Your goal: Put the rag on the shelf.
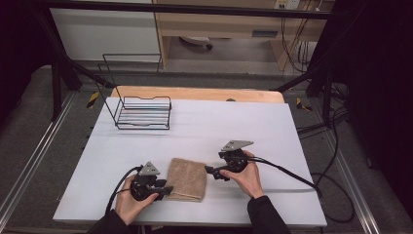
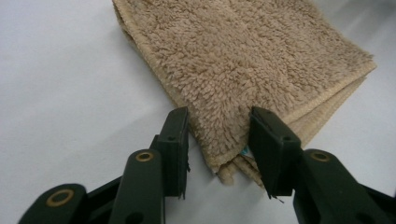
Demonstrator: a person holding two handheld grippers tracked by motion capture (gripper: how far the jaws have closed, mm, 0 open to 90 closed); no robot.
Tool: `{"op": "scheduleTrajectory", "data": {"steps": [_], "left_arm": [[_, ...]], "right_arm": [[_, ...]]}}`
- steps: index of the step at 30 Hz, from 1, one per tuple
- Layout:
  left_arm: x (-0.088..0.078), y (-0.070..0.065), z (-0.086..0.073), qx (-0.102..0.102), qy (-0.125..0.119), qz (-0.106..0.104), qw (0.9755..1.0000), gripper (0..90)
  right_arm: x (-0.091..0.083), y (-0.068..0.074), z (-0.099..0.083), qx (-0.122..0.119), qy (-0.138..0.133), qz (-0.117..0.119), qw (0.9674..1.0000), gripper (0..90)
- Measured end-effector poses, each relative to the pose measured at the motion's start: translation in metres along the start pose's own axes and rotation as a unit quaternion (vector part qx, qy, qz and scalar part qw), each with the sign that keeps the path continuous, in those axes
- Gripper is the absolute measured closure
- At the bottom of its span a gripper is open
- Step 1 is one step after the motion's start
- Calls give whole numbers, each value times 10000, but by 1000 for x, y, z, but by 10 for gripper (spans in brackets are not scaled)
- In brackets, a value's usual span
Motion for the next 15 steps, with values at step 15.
{"op": "scheduleTrajectory", "data": {"steps": [15], "left_arm": [[0,-4,0,-148,241,-185,9994,756]], "right_arm": [[24,4,-3,20,142,139,9998,531]]}}
Point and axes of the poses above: each handheld gripper's, and its own axes: x roughly forward along the jaws, z roughly out of its top, y roughly to its left, the point moved 1 cm from there along x, roughly forward along the jaws, and after that the axes turned 12 degrees about -x, right-handed, at the moved point
